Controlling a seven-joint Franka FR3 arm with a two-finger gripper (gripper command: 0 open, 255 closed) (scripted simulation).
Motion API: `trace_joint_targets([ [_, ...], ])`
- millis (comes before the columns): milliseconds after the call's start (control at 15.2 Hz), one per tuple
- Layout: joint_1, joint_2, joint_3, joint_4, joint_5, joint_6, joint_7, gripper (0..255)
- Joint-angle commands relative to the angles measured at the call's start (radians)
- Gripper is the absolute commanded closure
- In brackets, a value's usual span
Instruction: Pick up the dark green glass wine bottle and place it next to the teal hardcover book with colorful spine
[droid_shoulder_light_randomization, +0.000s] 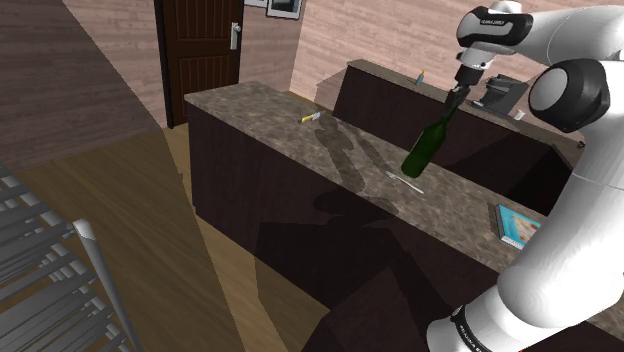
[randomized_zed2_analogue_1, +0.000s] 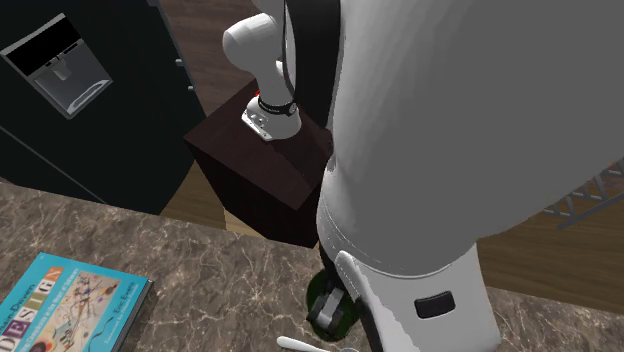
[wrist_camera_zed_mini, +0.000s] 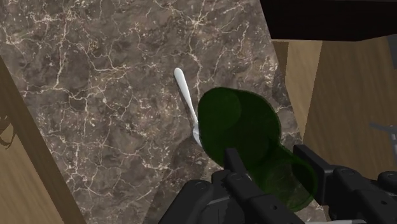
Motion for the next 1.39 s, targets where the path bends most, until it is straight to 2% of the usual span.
trace_joint_targets([
  [0, 0.000, -0.057, -0.012, -0.076, -0.023, 0.025, -0.019, 255],
  [594, -0.051, -0.255, -0.080, -0.318, -0.113, 0.097, -0.140, 255],
  [1320, -0.153, -0.393, -0.185, -0.454, -0.193, 0.134, -0.331, 255],
])
